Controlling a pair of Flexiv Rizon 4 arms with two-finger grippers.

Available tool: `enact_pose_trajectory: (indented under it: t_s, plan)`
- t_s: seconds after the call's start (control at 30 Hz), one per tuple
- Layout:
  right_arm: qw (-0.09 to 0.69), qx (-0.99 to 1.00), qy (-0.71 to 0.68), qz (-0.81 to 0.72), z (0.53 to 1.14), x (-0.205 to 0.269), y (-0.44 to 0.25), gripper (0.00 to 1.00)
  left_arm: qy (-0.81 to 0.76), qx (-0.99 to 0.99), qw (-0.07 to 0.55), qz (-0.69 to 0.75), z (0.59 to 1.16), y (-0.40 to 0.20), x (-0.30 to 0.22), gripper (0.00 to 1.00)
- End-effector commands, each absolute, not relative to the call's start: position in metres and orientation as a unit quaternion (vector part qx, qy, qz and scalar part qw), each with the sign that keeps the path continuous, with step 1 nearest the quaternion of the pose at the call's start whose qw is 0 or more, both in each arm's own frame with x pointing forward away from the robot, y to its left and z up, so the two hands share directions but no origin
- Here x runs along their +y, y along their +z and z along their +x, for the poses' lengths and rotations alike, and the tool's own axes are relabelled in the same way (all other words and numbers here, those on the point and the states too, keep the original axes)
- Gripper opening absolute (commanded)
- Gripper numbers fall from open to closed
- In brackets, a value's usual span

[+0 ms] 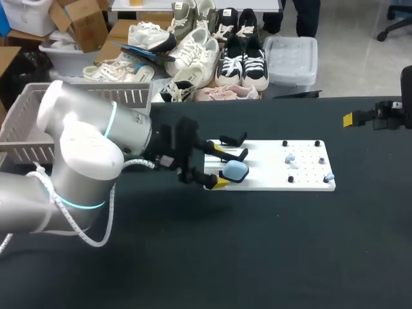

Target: Pick up each earbud case from the left stands, insert the matching earbuds, close the lid, and place the case in the box.

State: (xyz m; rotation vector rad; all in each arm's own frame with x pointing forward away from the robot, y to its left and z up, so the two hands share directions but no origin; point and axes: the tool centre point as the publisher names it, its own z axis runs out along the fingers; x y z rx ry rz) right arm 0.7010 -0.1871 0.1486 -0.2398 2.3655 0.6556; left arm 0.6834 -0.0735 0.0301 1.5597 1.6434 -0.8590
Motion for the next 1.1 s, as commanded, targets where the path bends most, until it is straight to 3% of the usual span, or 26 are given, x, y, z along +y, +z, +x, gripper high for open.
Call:
enact_pose_trajectory:
  t_s: [0.03, 1.1]
  plan:
    - [0.33, 0.905, 0.252, -0.092, 0.702, -0.188, 0.149, 1.0, -0.333, 0.634, 0.349, 0.605, 0.685, 0.022, -0.081, 1.0]
    - [0.33, 0.905, 0.252, -0.092, 0.702, -0.188, 0.149, 1.0, -0.341, 0.647, 0.335, 0.594, 0.692, 0.009, -0.087, 1.0]
